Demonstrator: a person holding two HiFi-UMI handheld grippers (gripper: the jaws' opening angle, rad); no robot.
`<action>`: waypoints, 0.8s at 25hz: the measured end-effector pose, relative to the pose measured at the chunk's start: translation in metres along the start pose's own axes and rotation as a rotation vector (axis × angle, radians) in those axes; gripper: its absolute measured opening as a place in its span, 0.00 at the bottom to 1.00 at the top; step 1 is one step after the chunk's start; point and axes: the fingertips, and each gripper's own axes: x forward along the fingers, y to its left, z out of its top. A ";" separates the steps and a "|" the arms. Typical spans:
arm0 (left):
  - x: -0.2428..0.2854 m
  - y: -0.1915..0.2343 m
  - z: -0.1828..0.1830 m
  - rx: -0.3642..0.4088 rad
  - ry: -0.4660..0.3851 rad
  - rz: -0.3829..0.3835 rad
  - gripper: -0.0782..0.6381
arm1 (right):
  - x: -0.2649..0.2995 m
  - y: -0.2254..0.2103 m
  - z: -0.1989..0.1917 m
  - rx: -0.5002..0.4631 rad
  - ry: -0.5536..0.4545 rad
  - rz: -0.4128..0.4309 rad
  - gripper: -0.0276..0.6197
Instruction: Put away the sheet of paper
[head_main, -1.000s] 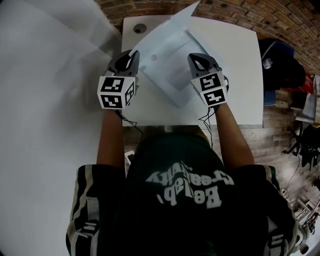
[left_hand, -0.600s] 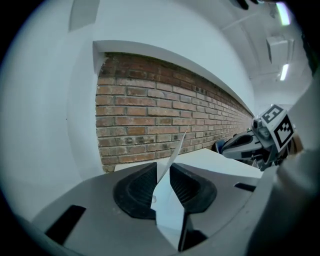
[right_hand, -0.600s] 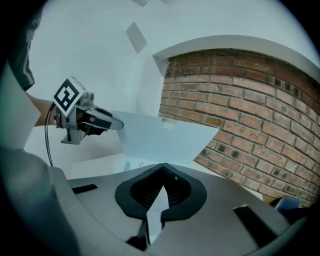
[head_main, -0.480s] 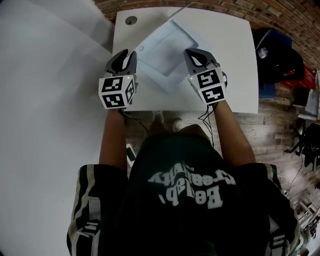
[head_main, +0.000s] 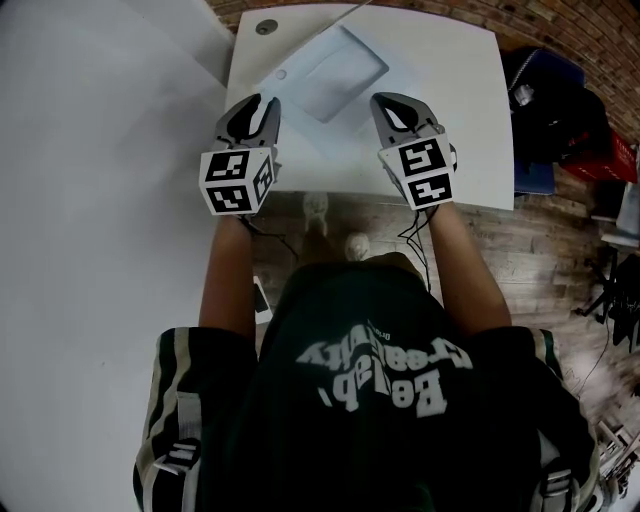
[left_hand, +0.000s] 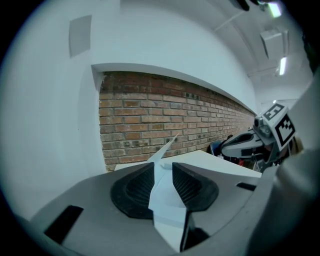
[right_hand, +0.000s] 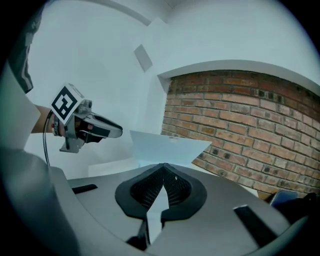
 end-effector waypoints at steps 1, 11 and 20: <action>-0.007 -0.004 0.002 -0.002 -0.011 0.002 0.26 | -0.006 0.002 0.002 0.003 -0.013 -0.002 0.03; -0.064 -0.060 0.036 0.000 -0.130 -0.017 0.25 | -0.060 0.009 0.024 0.047 -0.148 -0.017 0.03; -0.081 -0.086 0.066 0.084 -0.182 -0.011 0.13 | -0.088 0.001 0.036 0.105 -0.218 -0.031 0.03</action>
